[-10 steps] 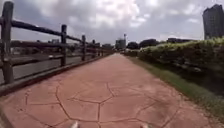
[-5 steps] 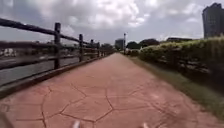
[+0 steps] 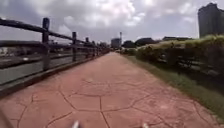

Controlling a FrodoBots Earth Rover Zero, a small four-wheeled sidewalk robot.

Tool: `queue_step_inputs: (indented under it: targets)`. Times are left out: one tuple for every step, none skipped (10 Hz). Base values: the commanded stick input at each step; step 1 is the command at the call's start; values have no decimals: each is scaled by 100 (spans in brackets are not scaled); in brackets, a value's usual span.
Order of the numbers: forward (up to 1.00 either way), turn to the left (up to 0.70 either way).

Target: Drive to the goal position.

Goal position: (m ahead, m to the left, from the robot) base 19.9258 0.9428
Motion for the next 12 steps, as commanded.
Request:
queue_step_inputs:
  targets:
    - [70,0]
    - [70,0]
    - [70,0]
    - [70,0]
    - [70,0]
    - [70,0]
    - [70,0]
    - [70,0]
    - [70,0]
    - [70,-12]
    - [70,-35]
    - [70,-31]
